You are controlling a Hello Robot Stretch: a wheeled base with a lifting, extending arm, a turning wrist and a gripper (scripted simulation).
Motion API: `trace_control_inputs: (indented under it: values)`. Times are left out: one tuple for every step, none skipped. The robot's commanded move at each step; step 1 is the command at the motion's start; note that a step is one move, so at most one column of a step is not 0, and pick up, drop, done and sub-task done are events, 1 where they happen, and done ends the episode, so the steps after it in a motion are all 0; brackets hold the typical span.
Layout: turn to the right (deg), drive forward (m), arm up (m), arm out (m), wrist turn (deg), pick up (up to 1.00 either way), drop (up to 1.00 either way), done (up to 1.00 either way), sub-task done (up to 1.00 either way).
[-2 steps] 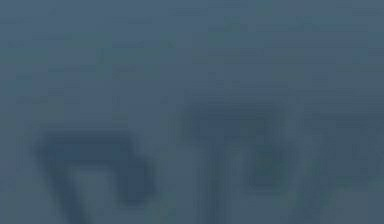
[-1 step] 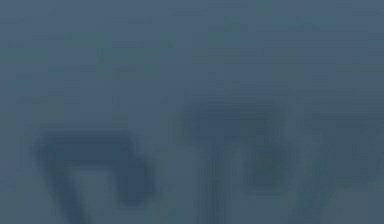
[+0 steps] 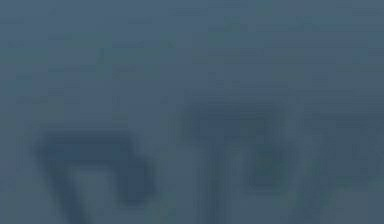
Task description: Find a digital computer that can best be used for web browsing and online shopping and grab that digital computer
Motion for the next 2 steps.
trace_control_inputs:
  values:
    - [0.0, 0.00, 0.10, 0.00, 0.0, 0.00, 0.00, 0.00, 0.00]
    - [0.0, 0.00, 0.00, 0.00, 0.0, 0.00, 0.00, 1.00, 0.00]
